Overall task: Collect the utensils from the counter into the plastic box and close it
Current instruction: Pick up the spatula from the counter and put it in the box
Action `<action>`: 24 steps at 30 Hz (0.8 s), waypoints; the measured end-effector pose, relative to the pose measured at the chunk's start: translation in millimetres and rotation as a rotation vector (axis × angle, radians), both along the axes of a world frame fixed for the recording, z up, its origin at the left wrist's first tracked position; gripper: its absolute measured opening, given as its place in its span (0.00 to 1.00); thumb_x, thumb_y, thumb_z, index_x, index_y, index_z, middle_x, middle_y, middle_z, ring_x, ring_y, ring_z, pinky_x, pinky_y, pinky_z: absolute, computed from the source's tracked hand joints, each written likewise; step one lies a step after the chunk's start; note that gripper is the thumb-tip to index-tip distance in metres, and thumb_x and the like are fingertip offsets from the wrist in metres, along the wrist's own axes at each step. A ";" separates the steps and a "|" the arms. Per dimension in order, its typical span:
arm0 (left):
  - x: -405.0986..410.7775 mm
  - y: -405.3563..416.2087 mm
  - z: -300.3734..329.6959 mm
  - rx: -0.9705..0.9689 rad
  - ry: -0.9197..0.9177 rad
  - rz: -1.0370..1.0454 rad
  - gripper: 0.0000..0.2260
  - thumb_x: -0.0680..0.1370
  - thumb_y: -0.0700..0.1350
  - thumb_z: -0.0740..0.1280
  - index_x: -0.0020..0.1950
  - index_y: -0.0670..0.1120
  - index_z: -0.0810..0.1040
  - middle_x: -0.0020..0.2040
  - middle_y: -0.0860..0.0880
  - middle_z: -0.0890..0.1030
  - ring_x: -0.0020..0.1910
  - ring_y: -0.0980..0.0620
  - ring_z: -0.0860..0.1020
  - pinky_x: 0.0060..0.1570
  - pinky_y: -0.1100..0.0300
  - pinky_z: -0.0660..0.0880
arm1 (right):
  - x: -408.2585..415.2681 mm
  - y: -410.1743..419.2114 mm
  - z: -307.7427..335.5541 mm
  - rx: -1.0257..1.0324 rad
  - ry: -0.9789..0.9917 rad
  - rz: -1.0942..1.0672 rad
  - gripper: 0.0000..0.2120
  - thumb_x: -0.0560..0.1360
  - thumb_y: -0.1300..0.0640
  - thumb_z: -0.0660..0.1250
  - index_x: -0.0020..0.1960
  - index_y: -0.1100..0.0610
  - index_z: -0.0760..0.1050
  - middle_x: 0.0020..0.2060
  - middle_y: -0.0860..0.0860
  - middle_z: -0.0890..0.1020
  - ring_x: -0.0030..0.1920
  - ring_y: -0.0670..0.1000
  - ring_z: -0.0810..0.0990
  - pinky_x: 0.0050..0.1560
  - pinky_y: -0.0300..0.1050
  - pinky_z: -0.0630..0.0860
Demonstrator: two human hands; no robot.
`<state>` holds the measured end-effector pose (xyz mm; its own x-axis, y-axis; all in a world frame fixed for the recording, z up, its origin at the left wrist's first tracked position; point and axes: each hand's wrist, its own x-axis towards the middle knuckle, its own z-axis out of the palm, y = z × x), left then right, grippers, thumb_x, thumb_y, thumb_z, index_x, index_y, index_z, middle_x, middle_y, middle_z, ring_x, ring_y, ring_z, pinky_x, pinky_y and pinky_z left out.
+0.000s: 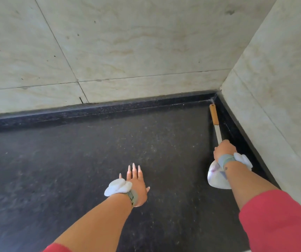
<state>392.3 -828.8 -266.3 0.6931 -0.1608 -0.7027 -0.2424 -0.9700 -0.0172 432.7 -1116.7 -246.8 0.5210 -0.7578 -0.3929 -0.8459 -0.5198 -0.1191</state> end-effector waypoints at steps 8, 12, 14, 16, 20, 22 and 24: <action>-2.7 17.4 26.7 -0.087 0.045 0.065 0.29 0.82 0.52 0.50 0.79 0.43 0.42 0.78 0.40 0.37 0.78 0.43 0.40 0.76 0.44 0.51 | -16.3 50.6 46.2 0.089 -0.367 0.109 0.16 0.79 0.52 0.60 0.55 0.64 0.76 0.52 0.61 0.81 0.56 0.64 0.78 0.51 0.48 0.73; -24.0 71.8 63.4 -0.170 -0.032 0.193 0.27 0.82 0.51 0.51 0.79 0.47 0.48 0.78 0.38 0.36 0.79 0.43 0.41 0.75 0.50 0.56 | -23.1 117.2 103.8 0.190 -0.575 0.252 0.19 0.78 0.45 0.58 0.48 0.62 0.75 0.40 0.54 0.79 0.46 0.59 0.79 0.47 0.48 0.76; -34.4 112.5 85.3 -0.202 -0.083 0.271 0.26 0.82 0.51 0.52 0.79 0.46 0.51 0.78 0.39 0.38 0.79 0.43 0.41 0.75 0.51 0.55 | -25.5 161.0 126.3 0.243 -0.631 0.339 0.20 0.78 0.44 0.58 0.42 0.60 0.73 0.34 0.50 0.76 0.42 0.57 0.78 0.47 0.51 0.78; -46.3 160.0 108.6 -0.205 -0.154 0.347 0.26 0.82 0.51 0.52 0.79 0.46 0.52 0.78 0.39 0.39 0.79 0.43 0.42 0.75 0.52 0.55 | -30.7 213.9 148.7 0.300 -0.670 0.429 0.19 0.78 0.45 0.59 0.34 0.57 0.69 0.30 0.48 0.73 0.38 0.58 0.78 0.45 0.53 0.80; -90.3 262.0 154.5 -0.215 -0.325 0.477 0.26 0.82 0.51 0.52 0.79 0.46 0.53 0.79 0.40 0.42 0.79 0.44 0.46 0.74 0.53 0.57 | -62.7 333.3 192.5 0.393 -0.731 0.673 0.19 0.77 0.48 0.59 0.30 0.54 0.63 0.27 0.49 0.72 0.36 0.61 0.79 0.42 0.54 0.79; -112.5 302.1 169.3 -0.242 -0.398 0.548 0.25 0.82 0.51 0.53 0.79 0.47 0.53 0.79 0.41 0.43 0.79 0.45 0.48 0.74 0.52 0.58 | -74.3 379.0 204.5 0.400 -0.760 0.761 0.17 0.78 0.50 0.58 0.32 0.54 0.64 0.29 0.51 0.75 0.33 0.61 0.78 0.37 0.51 0.77; -156.4 358.8 186.4 -0.220 -0.448 0.634 0.26 0.82 0.52 0.53 0.79 0.47 0.54 0.79 0.42 0.43 0.79 0.46 0.48 0.74 0.51 0.59 | -97.0 442.9 220.5 0.460 -0.784 0.877 0.14 0.79 0.52 0.57 0.38 0.59 0.69 0.34 0.55 0.80 0.30 0.62 0.80 0.34 0.52 0.80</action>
